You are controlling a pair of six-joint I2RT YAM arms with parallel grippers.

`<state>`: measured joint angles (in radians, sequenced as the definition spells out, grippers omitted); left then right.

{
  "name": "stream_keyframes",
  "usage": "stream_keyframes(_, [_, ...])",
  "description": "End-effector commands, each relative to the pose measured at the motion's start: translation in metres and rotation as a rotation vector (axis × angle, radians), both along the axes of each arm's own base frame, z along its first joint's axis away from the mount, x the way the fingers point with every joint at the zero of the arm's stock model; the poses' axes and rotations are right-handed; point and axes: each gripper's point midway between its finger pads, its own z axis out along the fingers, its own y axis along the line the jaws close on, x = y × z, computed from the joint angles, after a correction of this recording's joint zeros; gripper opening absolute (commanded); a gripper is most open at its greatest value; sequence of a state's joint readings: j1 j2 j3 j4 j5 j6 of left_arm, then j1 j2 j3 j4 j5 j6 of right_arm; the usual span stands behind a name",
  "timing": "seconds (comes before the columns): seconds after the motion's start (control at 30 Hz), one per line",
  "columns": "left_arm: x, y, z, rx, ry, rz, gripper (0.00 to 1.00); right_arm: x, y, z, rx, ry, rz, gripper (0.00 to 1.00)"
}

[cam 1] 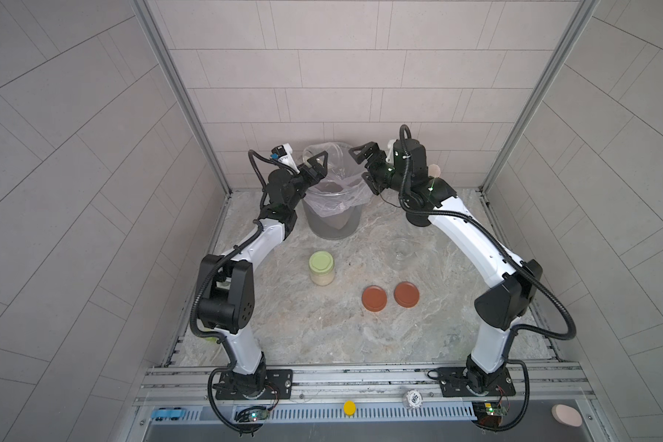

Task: Empty moldy rice from jars
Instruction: Pour the moldy rice from the jar into the trash bin.

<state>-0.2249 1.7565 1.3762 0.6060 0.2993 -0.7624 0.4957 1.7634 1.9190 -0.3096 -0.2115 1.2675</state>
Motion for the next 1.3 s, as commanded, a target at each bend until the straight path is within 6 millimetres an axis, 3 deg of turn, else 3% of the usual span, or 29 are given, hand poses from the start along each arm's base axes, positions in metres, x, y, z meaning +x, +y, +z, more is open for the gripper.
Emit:
stream_keyframes(0.0, [-0.028,0.005,0.072,0.077,-0.12,0.008,0.0,-0.02,-0.043,0.003,-0.088,-0.048,-0.125,1.0])
stream_keyframes(0.13, [-0.023,0.011,0.057,0.21,0.008,0.046,0.0,-0.048,-0.081,-0.005,-0.124,-0.07,-0.234,0.99])
stream_keyframes(0.37, [-0.006,0.004,0.04,0.354,0.141,0.009,0.0,-0.101,-0.132,-0.013,-0.249,-0.106,-0.326,1.0])
stream_keyframes(0.63, [0.012,-0.024,0.019,0.56,0.27,-0.082,0.0,-0.146,-0.174,-0.061,-0.315,-0.052,-0.408,0.99])
stream_keyframes(0.93, [0.019,-0.028,-0.016,0.679,0.382,-0.115,0.0,-0.174,-0.198,-0.101,-0.377,0.015,-0.441,0.99])
stream_keyframes(1.27, [0.009,-0.027,-0.039,0.806,0.442,-0.137,0.0,-0.179,-0.202,-0.124,-0.413,0.063,-0.441,0.98])
